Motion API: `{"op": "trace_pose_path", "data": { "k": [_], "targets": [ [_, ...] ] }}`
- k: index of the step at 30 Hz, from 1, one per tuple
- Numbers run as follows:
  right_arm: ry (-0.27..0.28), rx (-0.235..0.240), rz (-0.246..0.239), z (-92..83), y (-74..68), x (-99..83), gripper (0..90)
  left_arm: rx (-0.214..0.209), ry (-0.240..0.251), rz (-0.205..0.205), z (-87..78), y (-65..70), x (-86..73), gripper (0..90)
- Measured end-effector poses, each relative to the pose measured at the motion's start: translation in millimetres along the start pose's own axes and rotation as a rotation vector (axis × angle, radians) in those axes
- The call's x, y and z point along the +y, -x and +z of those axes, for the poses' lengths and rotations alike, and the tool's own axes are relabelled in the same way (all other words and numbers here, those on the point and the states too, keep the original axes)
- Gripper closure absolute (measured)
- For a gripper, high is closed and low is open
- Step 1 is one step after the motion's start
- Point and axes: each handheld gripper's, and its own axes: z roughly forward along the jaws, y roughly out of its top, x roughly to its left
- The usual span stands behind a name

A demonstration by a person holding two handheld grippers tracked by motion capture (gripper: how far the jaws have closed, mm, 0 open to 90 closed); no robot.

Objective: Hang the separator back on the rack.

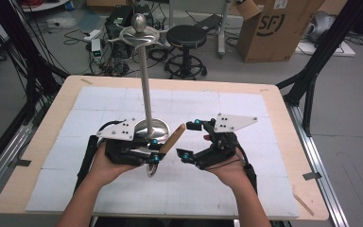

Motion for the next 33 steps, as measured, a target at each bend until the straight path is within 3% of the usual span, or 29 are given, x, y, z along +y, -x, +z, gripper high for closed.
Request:
{"op": "trace_pose_path", "data": {
  "k": [7,9,11,22,26,33],
  "targets": [
    [0.004,0.028,-0.018,5.4,-0.7,1.2,17.1,0.001,-0.006,0.003,1.0,-0.8,-0.2,68.8],
    [0.0,0.036,-0.023,6.4,0.0,1.1,20.8,-0.007,-0.005,-0.001,2.0,-0.6,-0.4,68.8],
    [-0.002,0.067,-0.022,8.0,1.2,0.9,31.4,-0.005,-0.013,0.001,4.9,0.8,-0.7,68.8],
    [0.008,0.17,-0.007,12.9,1.0,-0.2,53.7,-0.008,-0.002,0.002,8.2,2.5,0.8,68.9],
    [0.004,0.167,0.0,11.6,2.2,-0.7,66.4,-0.017,-0.003,0.013,9.6,4.2,0.9,68.8],
    [-0.002,0.165,-0.009,13.3,1.7,-0.5,67.9,-0.018,-0.014,0.01,11.3,3.9,0.1,68.6]
  ]
}}
